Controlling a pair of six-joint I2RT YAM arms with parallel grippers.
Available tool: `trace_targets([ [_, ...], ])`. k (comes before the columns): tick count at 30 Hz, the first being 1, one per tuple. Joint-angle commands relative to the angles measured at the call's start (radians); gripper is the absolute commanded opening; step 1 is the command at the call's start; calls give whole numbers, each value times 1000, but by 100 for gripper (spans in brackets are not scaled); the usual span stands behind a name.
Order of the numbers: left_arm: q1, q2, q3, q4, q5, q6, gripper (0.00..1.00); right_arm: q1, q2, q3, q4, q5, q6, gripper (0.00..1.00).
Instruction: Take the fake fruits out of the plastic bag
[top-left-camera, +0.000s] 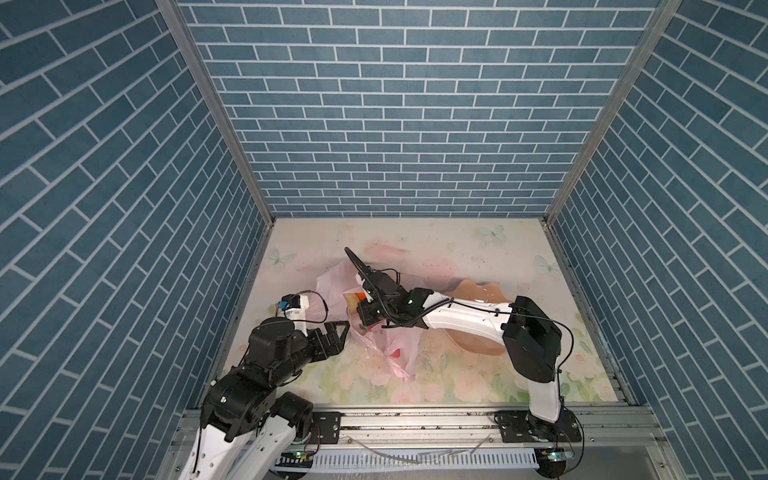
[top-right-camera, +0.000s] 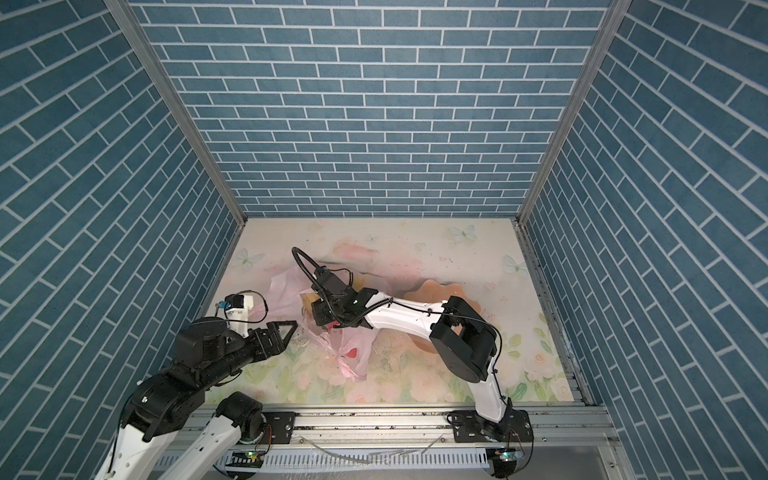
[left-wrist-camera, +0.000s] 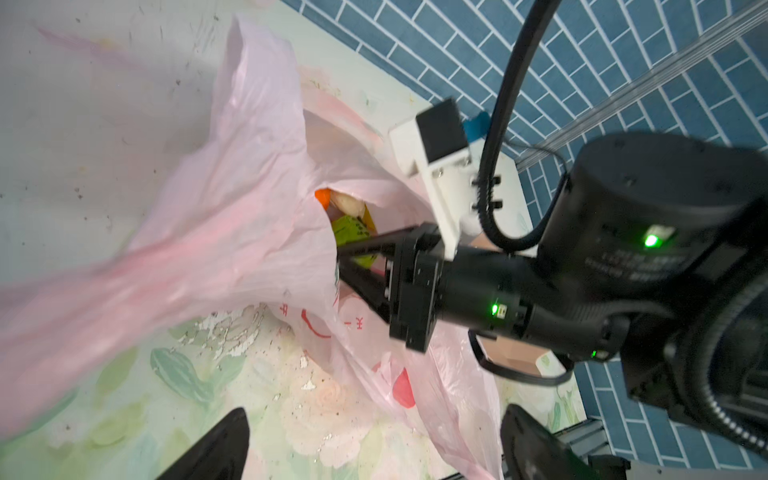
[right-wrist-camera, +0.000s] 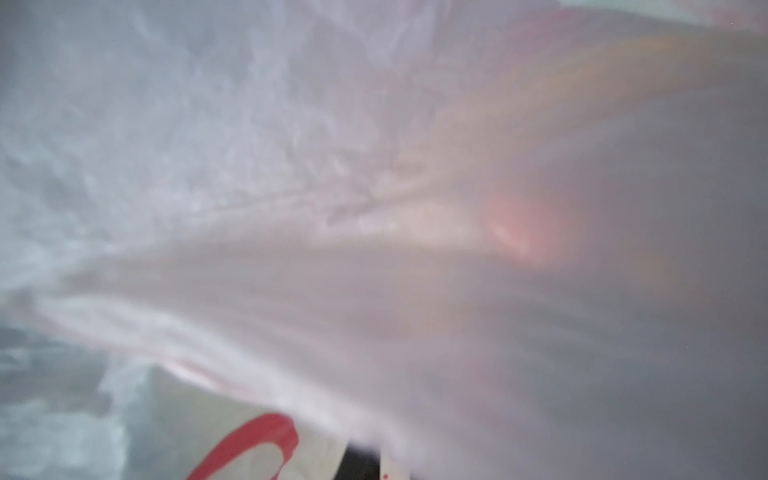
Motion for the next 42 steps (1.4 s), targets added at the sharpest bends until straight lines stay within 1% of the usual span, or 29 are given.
trace_targets([
  [1, -4, -44, -43, -76, 27, -27, 93, -19, 27, 84, -1, 78, -51, 15],
  [3, -5, -55, -51, -59, 15, -41, 89, -28, 33, 106, 1, 99, -68, 16],
  [4, -5, -55, -86, -42, 0, -46, 86, -31, 34, 113, 3, 113, -76, 16],
  [8, -4, -5, -154, 109, -79, -53, 81, -45, 31, 128, 19, 142, -105, 18],
  [14, -2, 154, -214, 393, -134, -41, 82, -61, 44, 157, 15, 141, -126, 18],
  [17, -2, 192, -240, 521, -130, -26, 85, -65, 49, 159, 15, 136, -127, 19],
  [19, -2, 202, -255, 577, -125, -26, 86, -67, 53, 159, 16, 133, -126, 18],
  [23, -3, 204, -277, 624, -108, -26, 86, -69, 57, 165, 14, 125, -126, 19],
  [29, -2, 201, -293, 637, -118, -35, 86, -69, 61, 176, 14, 119, -126, 18],
  [32, -2, 227, -291, 635, -142, -34, 81, -69, 62, 183, 11, 121, -132, 19],
  [33, -2, 237, -293, 642, -153, -32, 78, -71, 62, 184, 9, 127, -135, 18],
  [39, -2, 334, -329, 693, -244, -30, 49, -71, 55, 189, -11, 193, -185, 18],
  [42, -3, 362, -357, 708, -284, -35, 39, -71, 52, 185, -23, 236, -218, 18],
])
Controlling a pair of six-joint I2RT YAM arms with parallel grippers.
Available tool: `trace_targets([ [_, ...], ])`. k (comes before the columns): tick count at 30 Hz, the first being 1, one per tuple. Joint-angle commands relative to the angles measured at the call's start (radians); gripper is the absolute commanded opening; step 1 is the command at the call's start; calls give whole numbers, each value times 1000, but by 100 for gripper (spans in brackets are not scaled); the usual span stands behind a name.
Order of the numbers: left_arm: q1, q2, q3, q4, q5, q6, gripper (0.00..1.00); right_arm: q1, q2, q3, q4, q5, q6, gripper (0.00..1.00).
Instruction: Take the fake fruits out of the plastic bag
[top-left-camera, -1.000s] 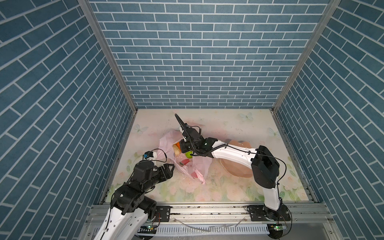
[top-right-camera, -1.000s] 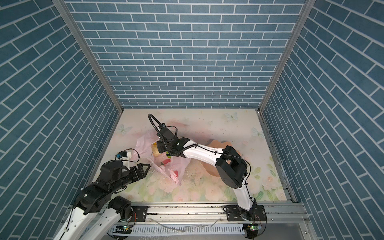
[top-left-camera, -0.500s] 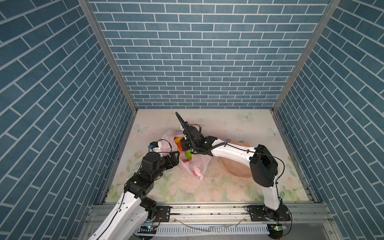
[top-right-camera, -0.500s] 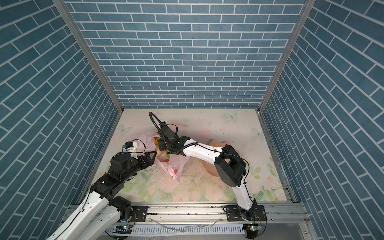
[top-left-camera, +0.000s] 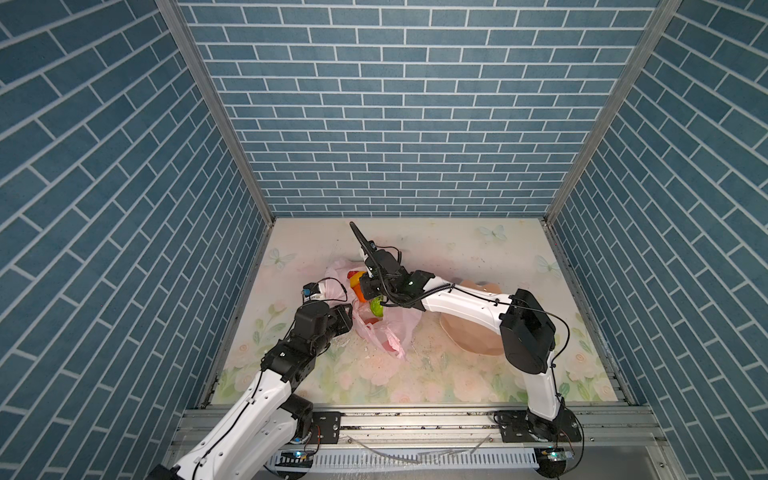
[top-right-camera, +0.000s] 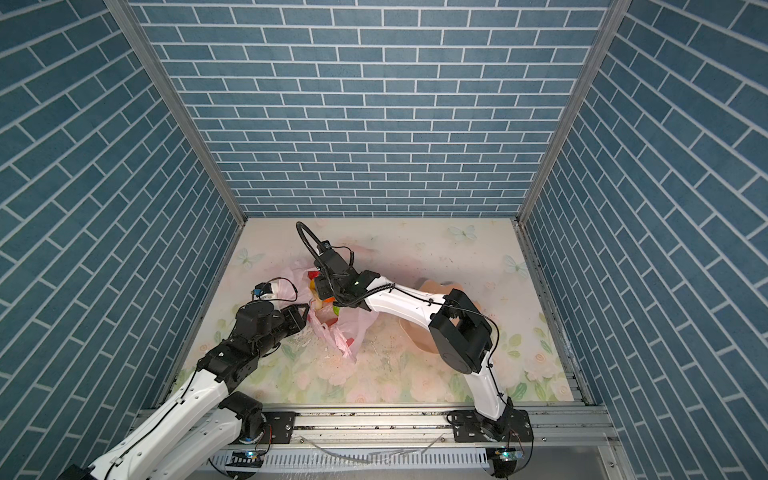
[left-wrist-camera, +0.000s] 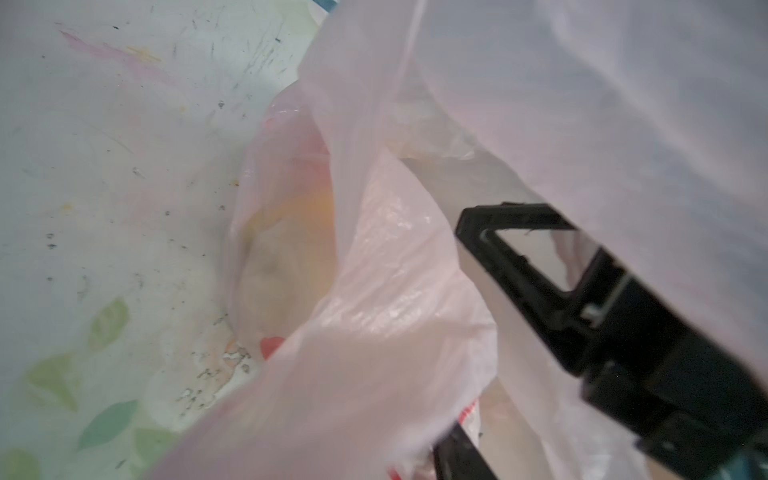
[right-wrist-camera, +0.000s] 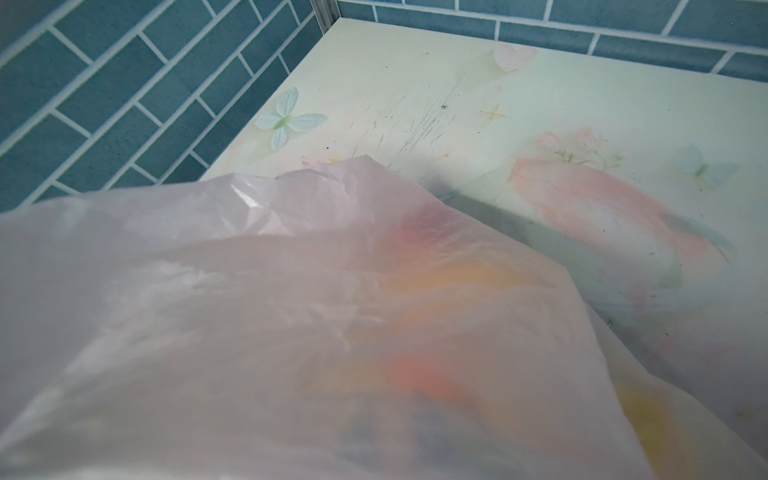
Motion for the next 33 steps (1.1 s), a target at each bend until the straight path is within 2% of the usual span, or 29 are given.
trace_targets([
  [1, -1, 22, -40, 38, -77, -7, 37, -4, 4, 43, -27, 81, -71, 18],
  [9, -1, 7, -116, -19, -95, -86, 31, -34, -25, -27, -11, 147, -95, 17],
  [24, -1, -279, -242, -248, -120, -203, 31, -185, -108, -140, 9, 188, -131, 17],
  [29, -1, -349, -209, -299, -80, -205, 41, -178, -111, -89, -50, 62, -104, 21],
  [33, -2, -424, -136, -412, -57, -195, 56, -150, -131, -80, -80, 1, -83, 28],
])
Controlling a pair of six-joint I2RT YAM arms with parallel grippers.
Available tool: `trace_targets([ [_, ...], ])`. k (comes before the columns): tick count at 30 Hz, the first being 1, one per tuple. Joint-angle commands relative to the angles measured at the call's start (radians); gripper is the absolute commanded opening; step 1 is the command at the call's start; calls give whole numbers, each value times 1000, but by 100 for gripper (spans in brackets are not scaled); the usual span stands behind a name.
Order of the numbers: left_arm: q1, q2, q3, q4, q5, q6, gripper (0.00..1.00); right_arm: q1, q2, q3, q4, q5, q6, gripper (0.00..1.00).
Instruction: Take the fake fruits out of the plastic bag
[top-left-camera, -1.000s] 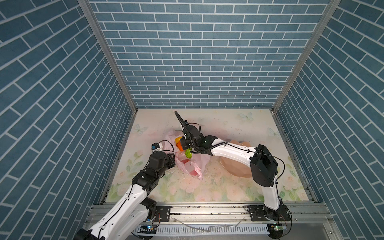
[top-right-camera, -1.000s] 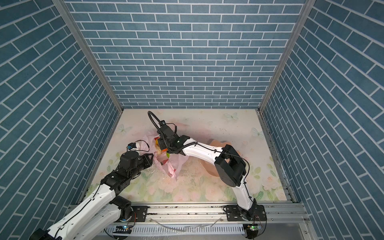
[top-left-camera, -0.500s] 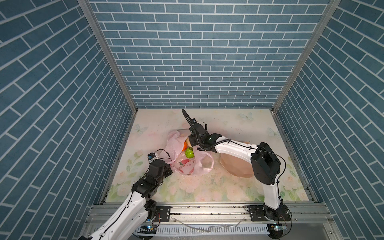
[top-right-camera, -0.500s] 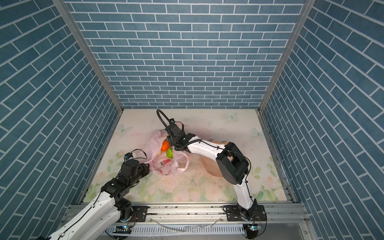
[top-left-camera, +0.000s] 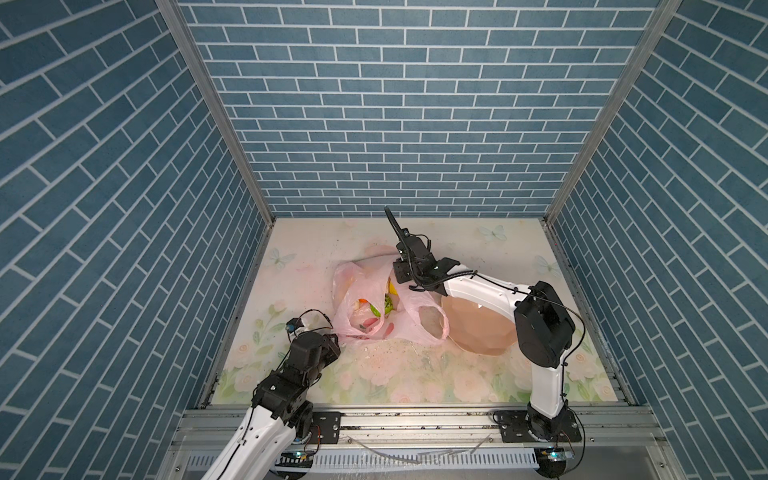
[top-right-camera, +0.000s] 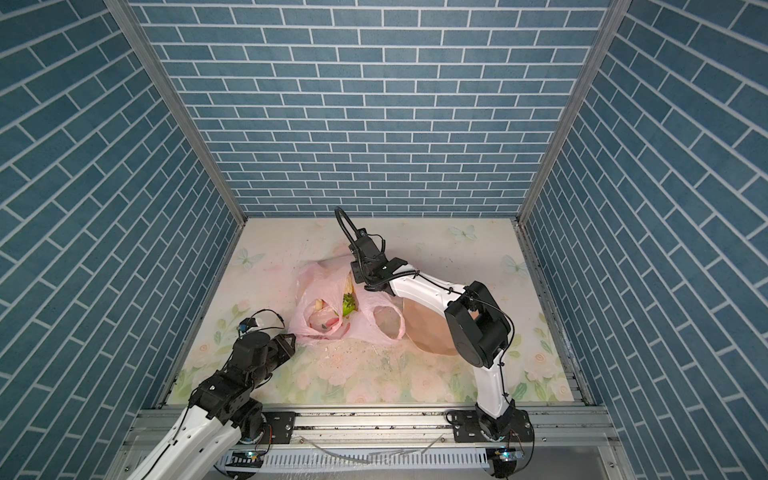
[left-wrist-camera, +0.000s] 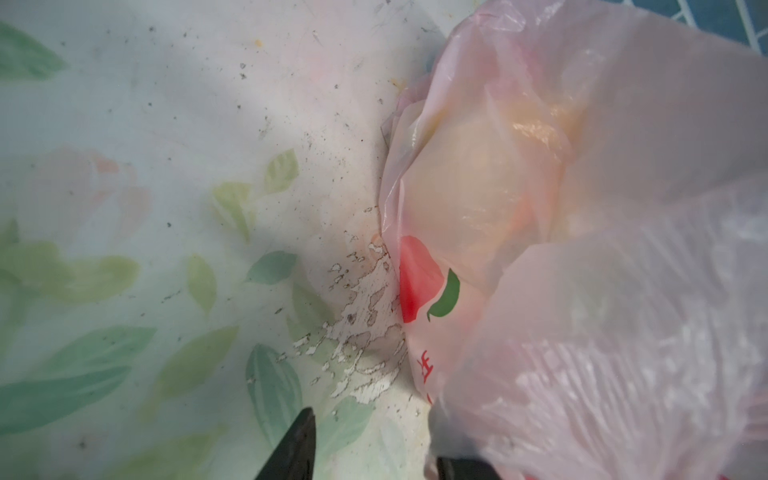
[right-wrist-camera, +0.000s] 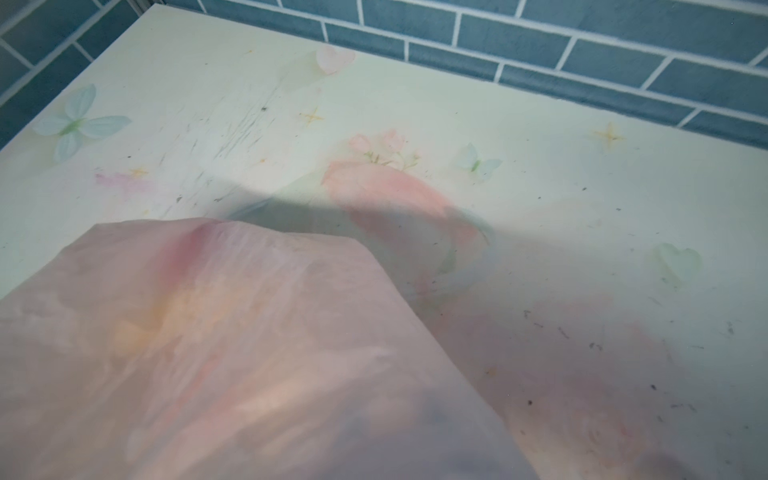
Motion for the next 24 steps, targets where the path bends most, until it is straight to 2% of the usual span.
trace_targets([
  [1, -2, -54, 89, -138, 20, 17, 60, 33, -61, 48, -53, -80, 9, 30],
  [6, -2, -75, 244, -282, 10, 68, 74, 77, -84, 56, -89, -141, 32, 36],
  [13, -3, 31, 422, -351, 63, 171, 85, 127, -93, 55, -92, -165, 56, 39],
  [19, -2, 109, 507, -370, 134, 236, 93, 143, -79, 82, -39, -239, 96, 42],
  [24, -2, 95, 524, -358, 155, 258, 97, 145, -58, 123, 9, -277, 124, 43],
])
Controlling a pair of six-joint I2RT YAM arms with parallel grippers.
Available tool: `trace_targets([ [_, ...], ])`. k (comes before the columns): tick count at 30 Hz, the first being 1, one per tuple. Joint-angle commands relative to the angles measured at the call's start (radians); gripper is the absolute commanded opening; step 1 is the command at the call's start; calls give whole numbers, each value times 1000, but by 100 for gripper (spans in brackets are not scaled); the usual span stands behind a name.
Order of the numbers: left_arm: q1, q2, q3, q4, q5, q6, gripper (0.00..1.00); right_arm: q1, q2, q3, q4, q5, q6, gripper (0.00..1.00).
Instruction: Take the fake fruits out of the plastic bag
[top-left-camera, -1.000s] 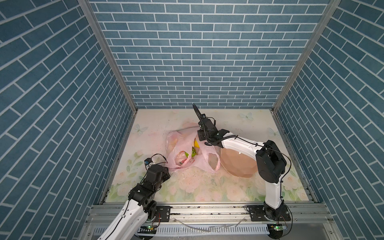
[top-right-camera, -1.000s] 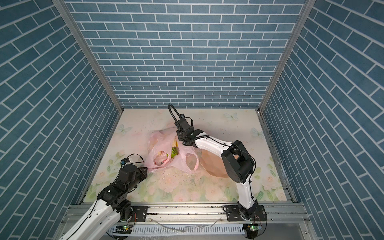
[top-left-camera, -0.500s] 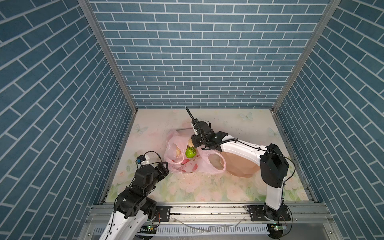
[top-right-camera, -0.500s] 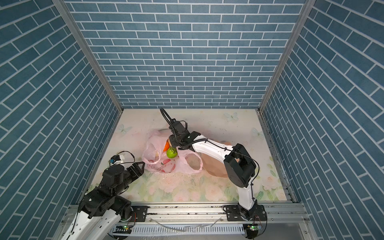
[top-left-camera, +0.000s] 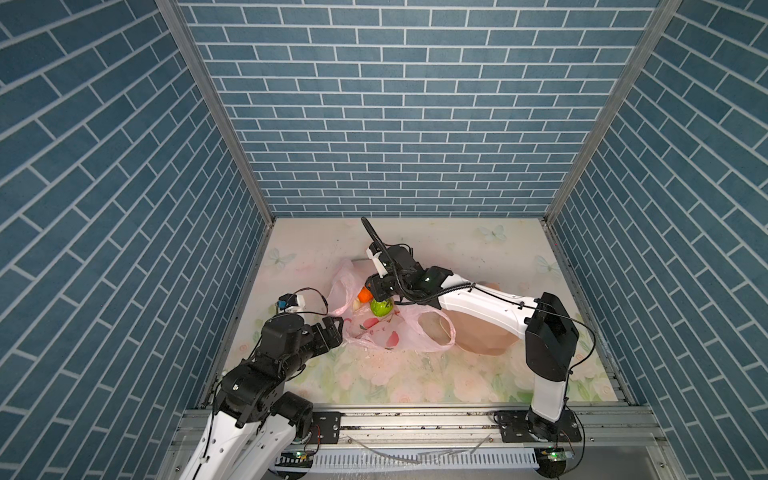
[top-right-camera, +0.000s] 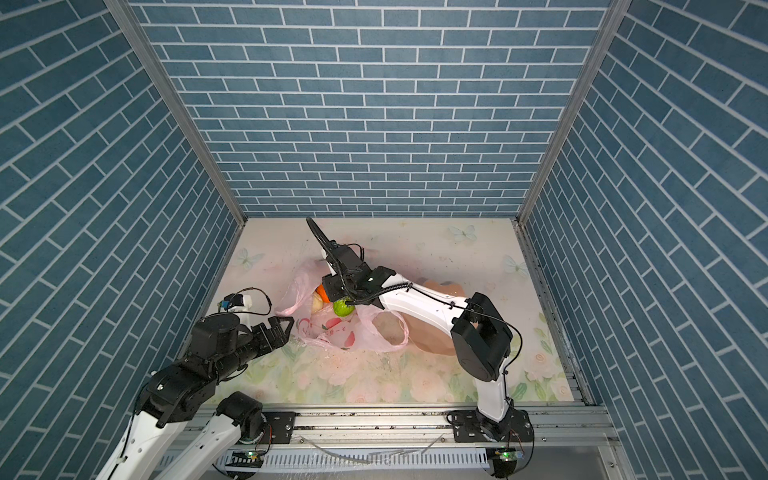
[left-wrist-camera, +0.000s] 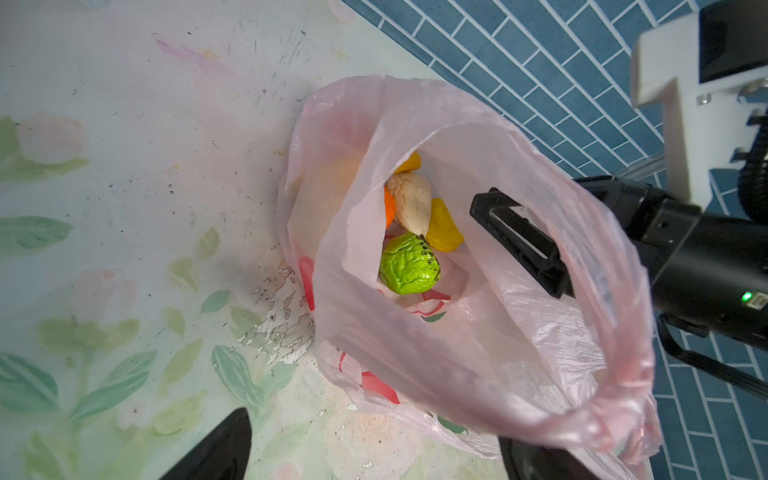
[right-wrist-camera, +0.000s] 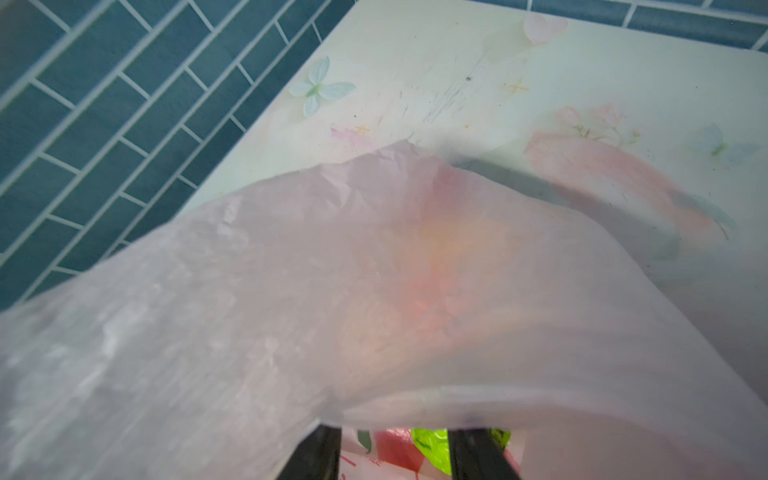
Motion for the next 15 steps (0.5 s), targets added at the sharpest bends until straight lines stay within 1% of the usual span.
trace_targets([
  [1, -3, -13, 43, -28, 23, 56, 98, 5, 9, 79, 53, -49, 43, 43],
  [4, -3, 39, 114, -44, 15, 122, 99, 3, 22, 120, 51, -70, 42, 43],
  [10, -2, 216, 237, -71, -25, 256, 99, 5, 18, 141, 47, -75, 36, 43],
  [15, -2, 320, 295, -74, -54, 333, 99, 5, 18, 144, 46, -75, 32, 43],
])
